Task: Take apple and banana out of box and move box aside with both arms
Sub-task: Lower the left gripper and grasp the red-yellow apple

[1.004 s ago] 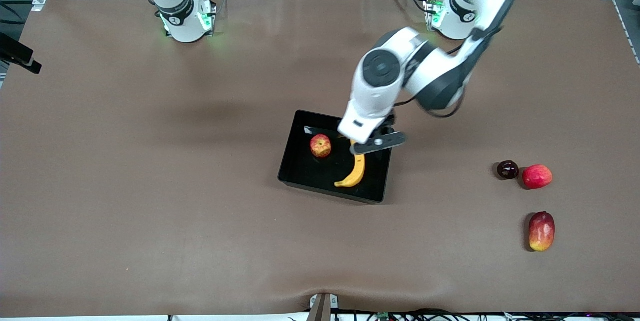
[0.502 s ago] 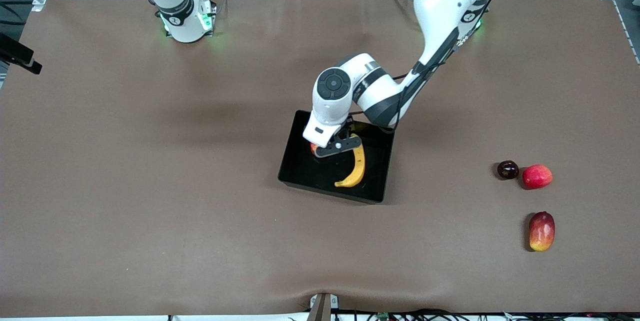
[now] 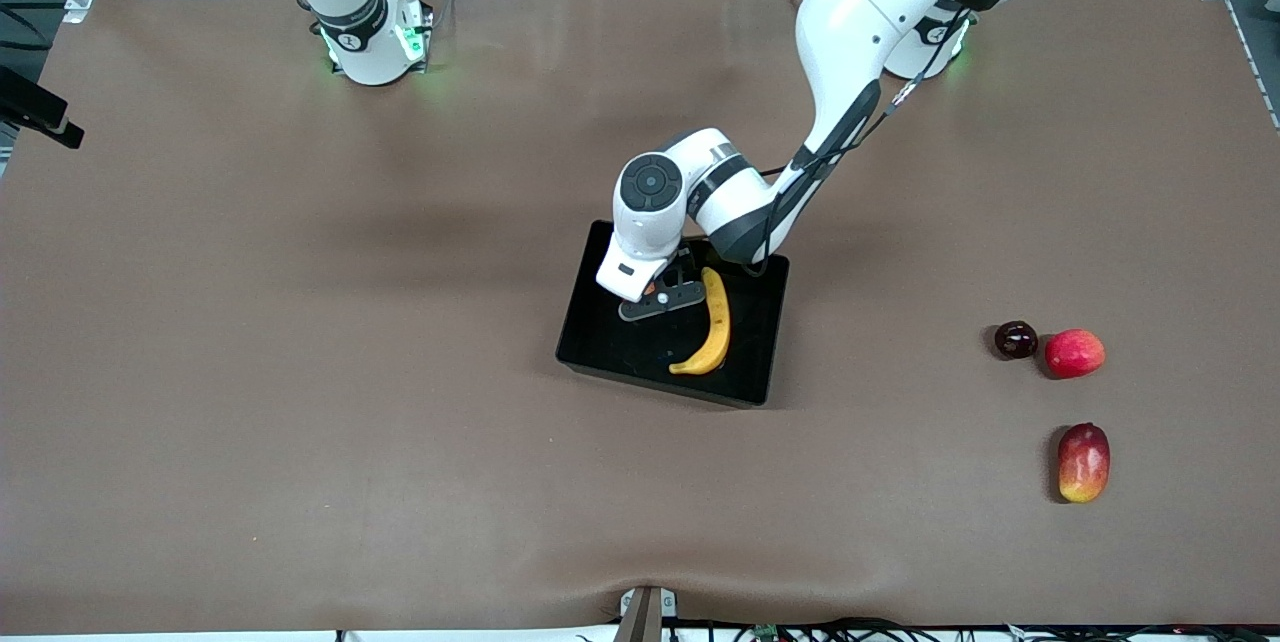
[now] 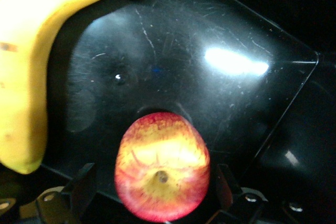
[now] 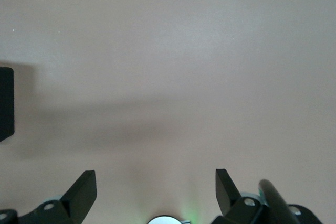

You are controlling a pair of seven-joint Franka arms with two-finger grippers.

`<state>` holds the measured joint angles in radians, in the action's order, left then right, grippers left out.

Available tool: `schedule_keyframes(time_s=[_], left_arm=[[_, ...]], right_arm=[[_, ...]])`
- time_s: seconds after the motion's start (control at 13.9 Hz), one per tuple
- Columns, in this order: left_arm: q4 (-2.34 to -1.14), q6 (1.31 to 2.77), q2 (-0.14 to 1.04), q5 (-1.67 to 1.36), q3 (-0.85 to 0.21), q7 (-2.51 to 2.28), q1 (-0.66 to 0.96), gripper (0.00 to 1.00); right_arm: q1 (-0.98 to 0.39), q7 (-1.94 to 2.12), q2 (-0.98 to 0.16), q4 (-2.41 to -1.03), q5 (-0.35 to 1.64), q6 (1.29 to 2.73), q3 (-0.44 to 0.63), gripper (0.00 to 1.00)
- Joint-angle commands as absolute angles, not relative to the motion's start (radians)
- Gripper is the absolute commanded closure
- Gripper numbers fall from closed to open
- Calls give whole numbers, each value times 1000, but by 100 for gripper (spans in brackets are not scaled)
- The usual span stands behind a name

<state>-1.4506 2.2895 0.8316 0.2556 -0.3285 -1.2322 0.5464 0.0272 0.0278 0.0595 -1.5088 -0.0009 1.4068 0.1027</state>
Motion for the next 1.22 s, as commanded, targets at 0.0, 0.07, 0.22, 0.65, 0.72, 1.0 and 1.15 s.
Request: schedule_keyframes(time_s=[0.0, 0.07, 0.22, 0.65, 0.72, 1.0, 1.15], left_arm=[[-1427, 2333, 864, 282, -308, -1290, 575, 0], [-1428, 2333, 862, 282, -308, -1290, 580, 22], [-1428, 2333, 854, 282, -308, -1295, 578, 80], [-1425, 2277, 706, 290, -292, -1272, 548, 100], [-1425, 2243, 662, 290, -288, -1250, 534, 100], [-1427, 2082, 546, 276, -296, -1024, 402, 100], [-1428, 2037, 528, 279, -296, -898, 324, 100]], right_arm=[[44, 40, 48, -1485, -17, 1396, 91, 0], [44, 40, 48, -1485, -17, 1396, 91, 0], [44, 40, 31, -1486, -17, 1396, 91, 0], [44, 40, 29, -1486, -17, 1396, 91, 0], [44, 40, 29, -1486, -17, 1394, 91, 0], [41, 41, 22, -1493, -17, 1394, 89, 0], [43, 41, 20, -1493, -17, 1394, 91, 0]])
